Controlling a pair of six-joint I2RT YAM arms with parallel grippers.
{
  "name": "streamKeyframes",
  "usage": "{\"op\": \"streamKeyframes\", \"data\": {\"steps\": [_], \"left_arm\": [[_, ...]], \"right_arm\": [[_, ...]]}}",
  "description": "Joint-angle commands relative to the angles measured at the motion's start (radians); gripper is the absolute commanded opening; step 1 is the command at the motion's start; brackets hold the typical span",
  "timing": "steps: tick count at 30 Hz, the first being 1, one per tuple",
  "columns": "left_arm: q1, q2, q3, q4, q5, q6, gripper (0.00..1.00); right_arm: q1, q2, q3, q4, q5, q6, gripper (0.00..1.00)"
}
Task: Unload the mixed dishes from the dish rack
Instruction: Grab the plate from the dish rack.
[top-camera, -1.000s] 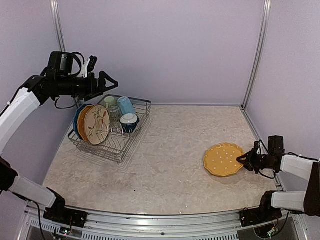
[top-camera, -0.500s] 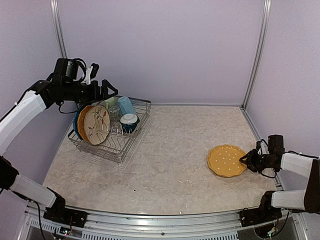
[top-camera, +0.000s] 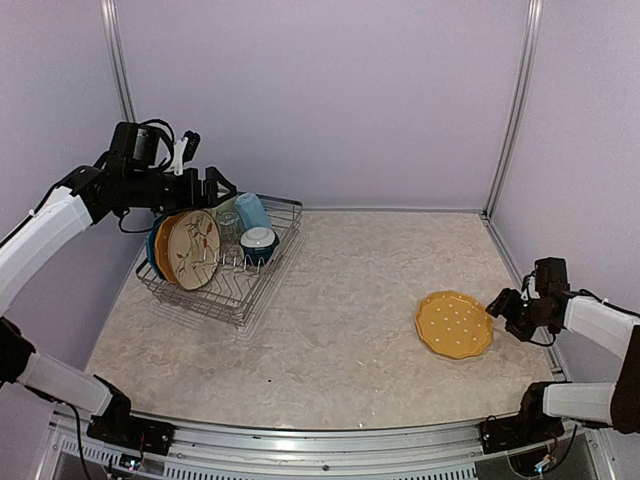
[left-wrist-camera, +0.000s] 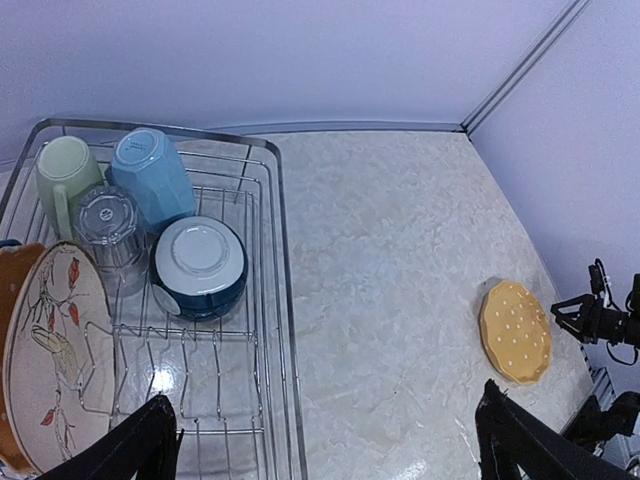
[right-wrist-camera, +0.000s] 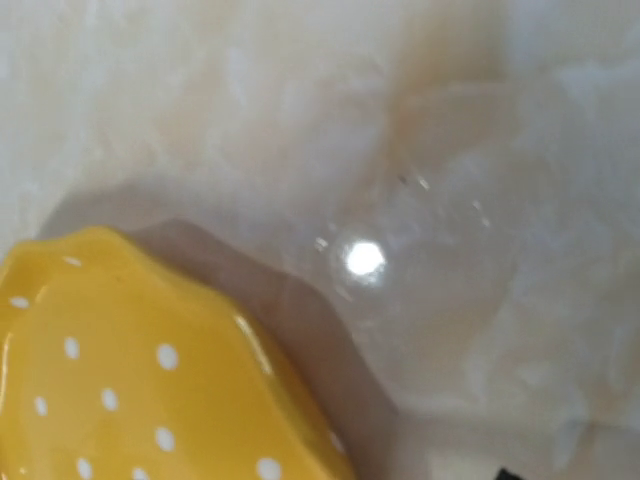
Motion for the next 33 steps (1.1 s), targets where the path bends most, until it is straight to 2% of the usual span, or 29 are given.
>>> {"op": "streamKeyframes", "data": {"steps": [1,6,12,16,22,26,30,33], "left_arm": [[-0.013,-0.002,0.001,0.011,0.018,0.009,0.99],[-0.005,0.003,0.013,-0.005,0.02,0.019,0.99],[0.071,0.064,0.093,-0.114,-0.018,0.04,0.99],[0.128,0.085,0.098,-0.132,-0.092,0.055,0.99],[0.23,0.098,0.106,-0.139,-0.096,0.056,0.99],[0.286,0.136,0.129,-0.171,-0.097,0.052,0.88],[0.283,0.171,0.134,-0.18,-0.097,0.05,0.82],[0.267,0.225,0.175,-0.237,-0.15,0.053,0.78]], "right_arm": [[0.066,-0.024,0.047,-0.039,0.123,0.04,0.73],[0.107,-0.034,0.051,-0.019,0.148,0.019,0.76],[0.119,-0.007,0.146,-0.053,0.124,-0.069,0.78],[0.157,0.04,0.204,-0.051,0.115,-0.099,0.79],[0.321,0.037,0.258,-0.067,0.214,-0.089,0.81],[0.399,0.014,0.227,-0.029,0.233,-0.038,0.83],[0.461,0.034,0.216,0.02,0.245,0.001,0.82],[0.513,0.059,0.239,0.029,0.272,0.015,0.82]]}}
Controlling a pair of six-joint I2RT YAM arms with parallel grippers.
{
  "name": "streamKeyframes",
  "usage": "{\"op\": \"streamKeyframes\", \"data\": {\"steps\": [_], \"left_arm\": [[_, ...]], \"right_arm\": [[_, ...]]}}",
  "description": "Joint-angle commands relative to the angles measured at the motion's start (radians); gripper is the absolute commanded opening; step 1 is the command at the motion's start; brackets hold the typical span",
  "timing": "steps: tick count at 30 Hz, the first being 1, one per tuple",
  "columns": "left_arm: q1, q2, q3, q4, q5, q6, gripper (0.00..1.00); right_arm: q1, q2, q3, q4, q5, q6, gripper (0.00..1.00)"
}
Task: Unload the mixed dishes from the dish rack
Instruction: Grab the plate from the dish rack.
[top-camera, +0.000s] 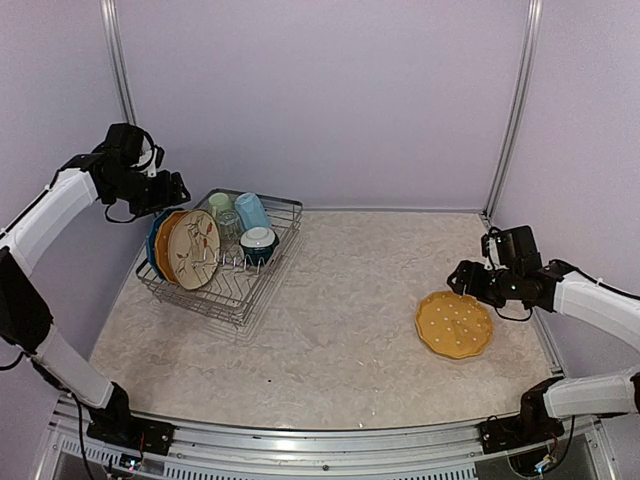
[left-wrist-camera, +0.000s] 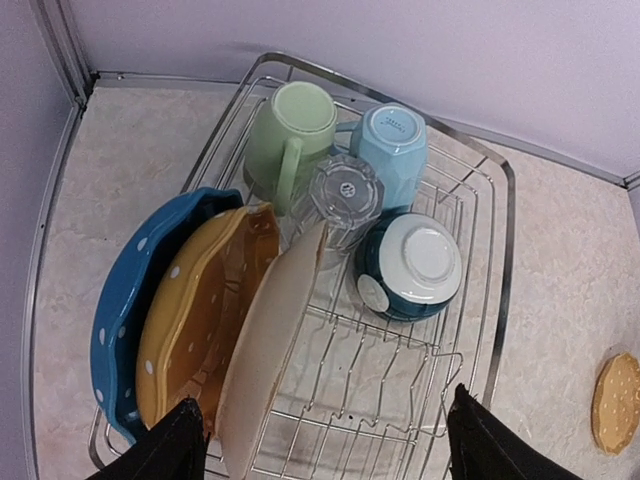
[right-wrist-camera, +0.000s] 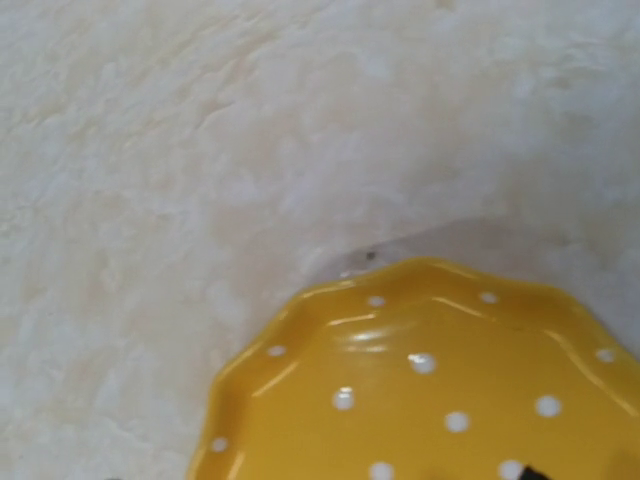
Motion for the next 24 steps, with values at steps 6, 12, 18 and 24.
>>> {"op": "streamKeyframes", "data": {"steps": [6,12,18,24], "left_arm": [[-0.045,0.154,0.107,-0.161,-0.155,0.011,0.77],[-0.063,0.212,0.115,-0.187,-0.201,0.032,0.76],[-0.069,0.269,0.129,-0.203,-0.234,0.04,0.63],[-0.093,0.305,0.131,-0.211,-0.279,0.061,0.52]], "right_arm": [[0.185,0.1,0.082,0.05,0.096,0.055,0.82],[0.252,0.142,0.102,0.097,0.117,0.053,0.82],[0.276,0.156,0.112,0.107,0.114,0.041,0.82],[0.289,0.104,0.079,0.123,0.128,0.05,0.82]]}}
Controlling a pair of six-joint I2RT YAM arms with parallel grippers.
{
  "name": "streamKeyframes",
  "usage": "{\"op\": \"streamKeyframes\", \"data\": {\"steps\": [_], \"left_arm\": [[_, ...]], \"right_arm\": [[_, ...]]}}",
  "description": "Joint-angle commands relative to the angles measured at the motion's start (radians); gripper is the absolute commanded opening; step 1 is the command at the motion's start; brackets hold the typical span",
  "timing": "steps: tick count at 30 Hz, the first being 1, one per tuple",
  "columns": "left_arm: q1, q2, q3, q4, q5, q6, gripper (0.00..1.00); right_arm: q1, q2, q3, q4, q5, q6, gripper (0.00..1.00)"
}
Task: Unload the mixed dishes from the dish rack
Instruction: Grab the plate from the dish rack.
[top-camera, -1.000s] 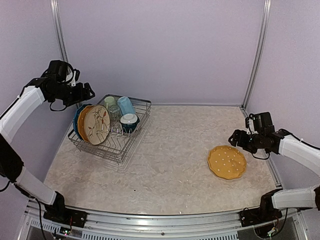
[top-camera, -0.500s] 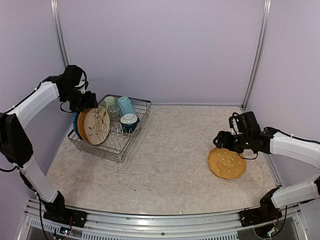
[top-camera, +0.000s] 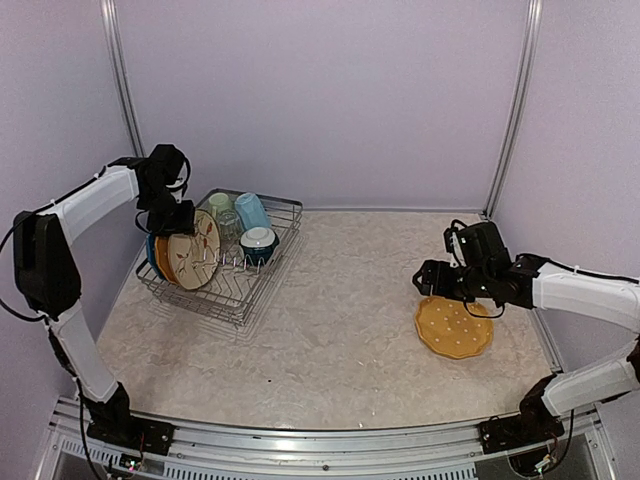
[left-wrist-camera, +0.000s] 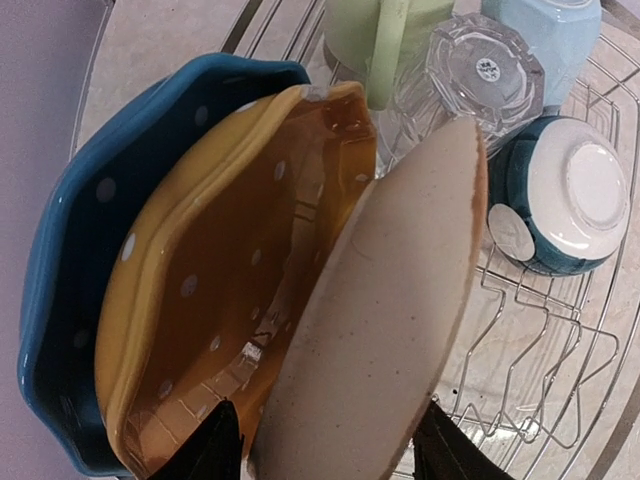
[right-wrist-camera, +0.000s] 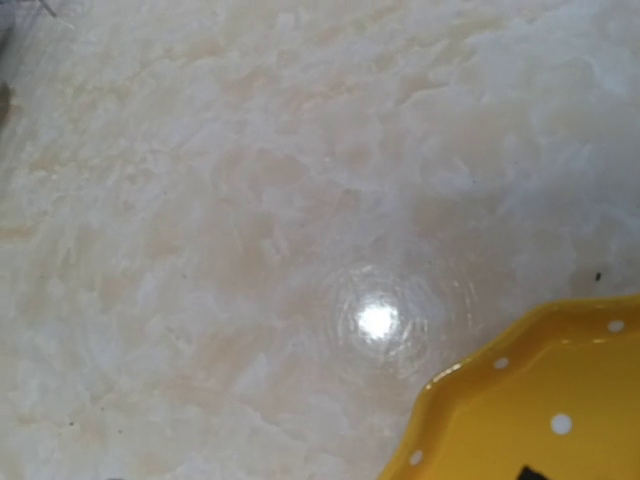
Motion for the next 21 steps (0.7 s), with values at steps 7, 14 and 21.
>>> {"op": "streamKeyframes", "data": {"steps": [7,14,21], "left_arm": [[-0.026,0.027,0.027,-0.023,-0.069,0.036,0.33],[-0.041,0.008,0.023,-0.019,-0.081,0.049,0.21],[-0.061,0.0,0.025,-0.021,-0.101,0.063,0.11]], "right_arm": [[0.018,-0.067,-0.022,0.029,0.03,0.009,0.81],[0.019,-0.059,-0.026,0.04,0.025,0.018,0.81],[0.028,-0.05,-0.022,0.046,0.028,0.022,0.8]]}}
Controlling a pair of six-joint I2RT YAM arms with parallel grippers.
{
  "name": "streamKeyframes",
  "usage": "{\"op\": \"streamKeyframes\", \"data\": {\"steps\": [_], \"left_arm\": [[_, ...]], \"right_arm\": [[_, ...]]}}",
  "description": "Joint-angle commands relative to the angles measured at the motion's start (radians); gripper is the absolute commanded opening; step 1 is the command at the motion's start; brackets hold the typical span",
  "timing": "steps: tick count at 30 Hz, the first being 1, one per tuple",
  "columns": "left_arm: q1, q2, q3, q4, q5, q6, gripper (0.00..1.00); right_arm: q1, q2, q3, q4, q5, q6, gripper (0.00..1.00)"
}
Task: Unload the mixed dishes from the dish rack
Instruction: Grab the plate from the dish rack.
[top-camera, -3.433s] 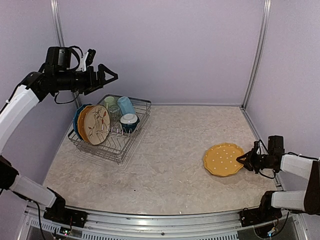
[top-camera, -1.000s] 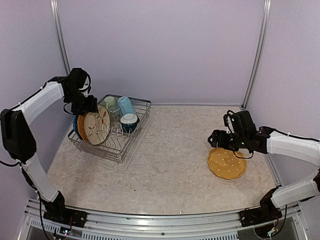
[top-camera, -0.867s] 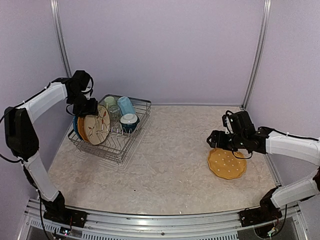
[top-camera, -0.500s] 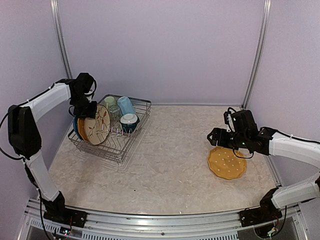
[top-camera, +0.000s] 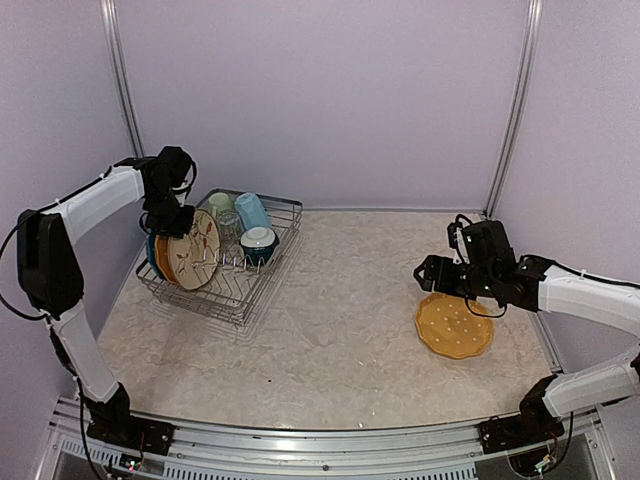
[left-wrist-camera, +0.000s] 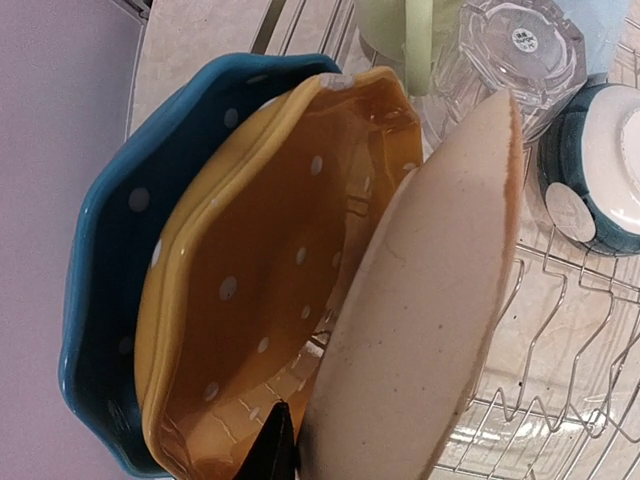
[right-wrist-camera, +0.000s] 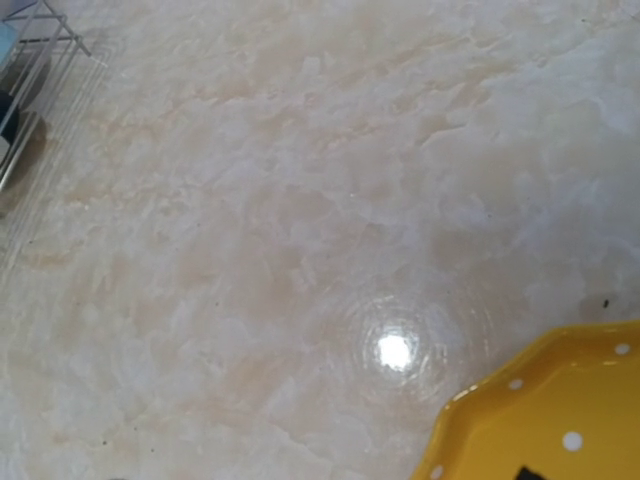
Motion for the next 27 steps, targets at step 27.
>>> {"op": "streamKeyframes", "data": {"steps": [27], "left_arm": [[-0.103,-0.196,-0.023,0.075,-0.057,-0.02,0.0]], "right_arm": [[0.048,0.035,0.029,0.01,0.028,0.024,0.8]]}}
